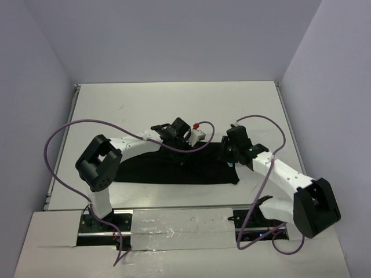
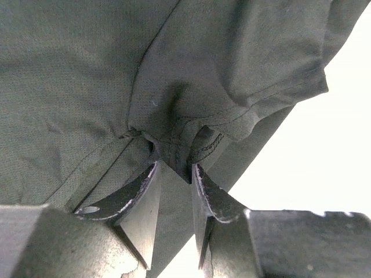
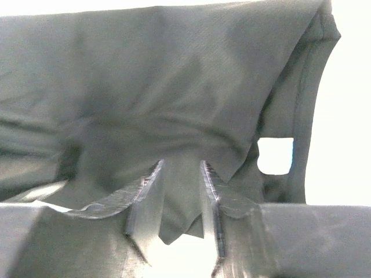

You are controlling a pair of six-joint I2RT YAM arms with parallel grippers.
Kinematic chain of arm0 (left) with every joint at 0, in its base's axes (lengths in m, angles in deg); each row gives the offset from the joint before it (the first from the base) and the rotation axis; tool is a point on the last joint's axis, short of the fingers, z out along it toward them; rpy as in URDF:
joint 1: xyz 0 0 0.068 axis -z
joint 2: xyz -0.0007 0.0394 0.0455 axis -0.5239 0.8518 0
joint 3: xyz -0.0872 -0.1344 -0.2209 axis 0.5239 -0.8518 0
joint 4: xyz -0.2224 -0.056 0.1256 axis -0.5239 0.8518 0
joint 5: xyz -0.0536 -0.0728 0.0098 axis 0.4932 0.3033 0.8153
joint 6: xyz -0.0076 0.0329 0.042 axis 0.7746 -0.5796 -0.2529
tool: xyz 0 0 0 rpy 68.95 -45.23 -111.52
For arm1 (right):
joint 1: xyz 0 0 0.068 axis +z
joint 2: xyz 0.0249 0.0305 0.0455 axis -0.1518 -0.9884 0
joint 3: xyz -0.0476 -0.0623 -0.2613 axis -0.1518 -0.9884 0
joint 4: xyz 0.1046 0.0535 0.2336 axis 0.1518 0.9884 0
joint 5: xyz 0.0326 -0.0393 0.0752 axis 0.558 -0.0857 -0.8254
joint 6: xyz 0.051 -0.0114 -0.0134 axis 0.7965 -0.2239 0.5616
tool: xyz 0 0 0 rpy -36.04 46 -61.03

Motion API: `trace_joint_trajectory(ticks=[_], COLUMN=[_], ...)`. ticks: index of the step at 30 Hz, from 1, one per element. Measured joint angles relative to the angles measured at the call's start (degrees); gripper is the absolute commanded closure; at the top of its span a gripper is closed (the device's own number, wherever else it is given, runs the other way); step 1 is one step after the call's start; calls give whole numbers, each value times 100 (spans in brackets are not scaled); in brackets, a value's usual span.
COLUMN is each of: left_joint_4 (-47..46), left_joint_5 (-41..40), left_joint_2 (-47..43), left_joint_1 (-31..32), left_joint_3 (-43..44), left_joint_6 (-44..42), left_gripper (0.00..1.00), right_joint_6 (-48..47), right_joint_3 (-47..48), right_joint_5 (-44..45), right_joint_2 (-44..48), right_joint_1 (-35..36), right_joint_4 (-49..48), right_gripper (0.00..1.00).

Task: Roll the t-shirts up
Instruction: Fold the T-shirt at the center of the board.

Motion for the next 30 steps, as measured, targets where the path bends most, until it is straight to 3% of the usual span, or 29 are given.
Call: trace_joint_trajectory(ticks=[4, 8, 22, 25, 27, 28, 29, 30], left_joint_4=[68, 63, -114, -188, -243, -249, -262, -269], left_joint_5=[0, 22, 127, 127, 127, 127, 127, 125], left_joint_2=[0, 4, 129, 227, 260, 269, 280, 291], left_joint_1=[-31, -120, -195, -184, -173, -170, -166, -166], left_joint_3=[177, 243, 197, 190, 146, 129, 107, 87], left_joint_6=[17, 87, 223, 236, 245, 258, 280, 304], left_gripper=[67, 67, 64, 64, 70, 77, 96, 100], right_joint_6=[267, 787, 1860, 1897, 1897, 1875, 1886, 1878], right_joint_3=[-105, -590, -1534, -1600, -1600, -1600, -1600, -1600], right_joint_5=[-247, -820, -1738, -1784, -1788, -1784, -1773, -1751], right_joint_2=[750, 1215, 791, 612, 496, 457, 442, 439], right_joint_1=[81, 149, 157, 160, 157, 157, 157, 157], right_joint_4=[367, 452, -474, -623, -664, -667, -649, -627], right_gripper=[52, 51, 55, 68, 88, 93, 98, 100])
